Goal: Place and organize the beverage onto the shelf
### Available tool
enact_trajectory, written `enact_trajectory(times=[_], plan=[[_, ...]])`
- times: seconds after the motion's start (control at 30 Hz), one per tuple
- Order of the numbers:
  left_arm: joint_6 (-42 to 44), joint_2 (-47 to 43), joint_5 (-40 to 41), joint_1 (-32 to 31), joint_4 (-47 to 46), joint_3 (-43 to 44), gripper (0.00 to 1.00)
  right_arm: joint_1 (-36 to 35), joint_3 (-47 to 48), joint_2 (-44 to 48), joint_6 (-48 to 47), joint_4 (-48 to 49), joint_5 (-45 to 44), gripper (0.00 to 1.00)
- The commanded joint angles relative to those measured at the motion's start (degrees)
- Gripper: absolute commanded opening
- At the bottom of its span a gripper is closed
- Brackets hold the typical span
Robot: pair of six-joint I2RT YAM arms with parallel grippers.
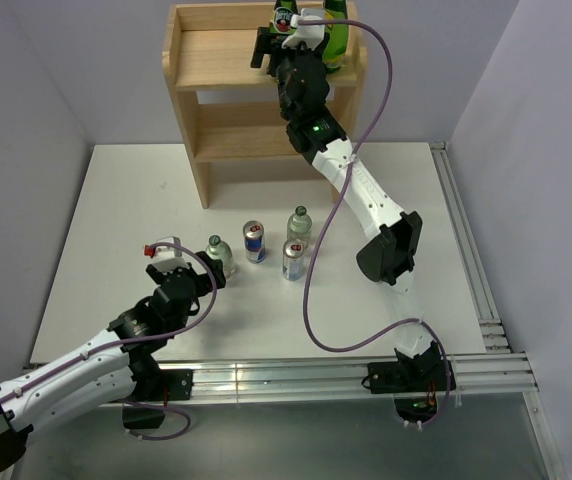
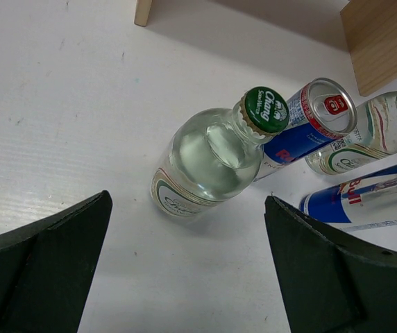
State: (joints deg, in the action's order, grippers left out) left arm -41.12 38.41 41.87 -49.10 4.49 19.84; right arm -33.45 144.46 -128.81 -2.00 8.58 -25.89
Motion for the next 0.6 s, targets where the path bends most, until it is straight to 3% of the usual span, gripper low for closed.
enact_trajectory(times=[0.0, 0.57], plan=[[0.8, -0.1, 0.1, -0.1, -1.8, 0.1, 0.99, 1.5, 0.6, 0.8, -0.9, 3.9, -1.6, 0.93], [0.6, 0.3, 0.3, -0.2, -1.8, 0.3, 0.99, 0.3, -11.4, 8.5, -0.7, 4.1, -4.2, 0.97]])
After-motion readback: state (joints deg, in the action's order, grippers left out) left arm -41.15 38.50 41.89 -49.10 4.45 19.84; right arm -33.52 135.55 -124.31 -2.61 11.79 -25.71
